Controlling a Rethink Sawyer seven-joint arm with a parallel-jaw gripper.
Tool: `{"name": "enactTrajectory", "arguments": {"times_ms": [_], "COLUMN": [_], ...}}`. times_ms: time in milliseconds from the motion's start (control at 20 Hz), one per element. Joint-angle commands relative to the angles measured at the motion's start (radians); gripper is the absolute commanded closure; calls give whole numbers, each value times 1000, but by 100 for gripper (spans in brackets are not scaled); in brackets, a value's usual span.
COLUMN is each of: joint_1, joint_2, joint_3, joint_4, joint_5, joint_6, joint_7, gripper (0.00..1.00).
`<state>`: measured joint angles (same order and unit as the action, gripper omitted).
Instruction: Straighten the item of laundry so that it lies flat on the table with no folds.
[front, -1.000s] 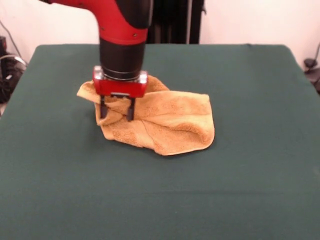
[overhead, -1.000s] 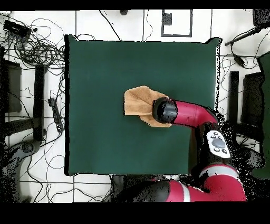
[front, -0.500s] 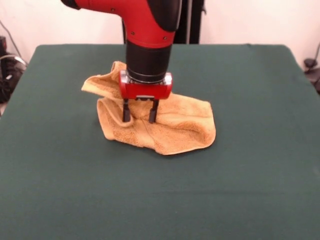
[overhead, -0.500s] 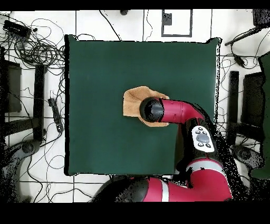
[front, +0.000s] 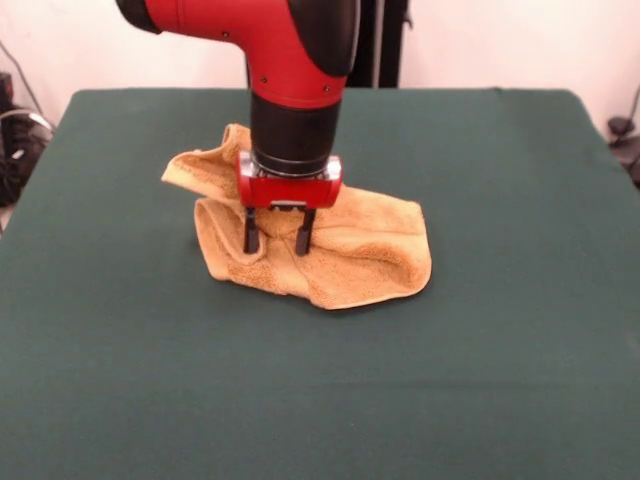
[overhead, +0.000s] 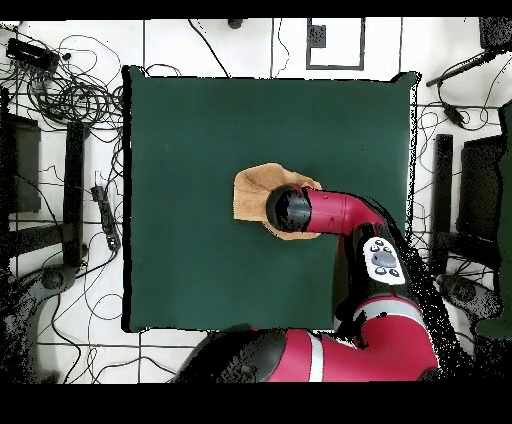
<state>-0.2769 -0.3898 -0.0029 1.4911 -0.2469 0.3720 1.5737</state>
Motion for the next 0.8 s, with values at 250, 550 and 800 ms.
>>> {"name": "enactTrajectory", "arguments": {"times_ms": [250, 550, 800], "joint_1": [-14, -14, -6], "joint_2": [101, 112, 163], "joint_3": [78, 68, 63], "joint_4": [17, 29, -2], "joint_5": [3, -10, -6], "joint_6": [-48, -74, -92], "joint_7": [119, 126, 137], "gripper": [0, 0, 0]}}
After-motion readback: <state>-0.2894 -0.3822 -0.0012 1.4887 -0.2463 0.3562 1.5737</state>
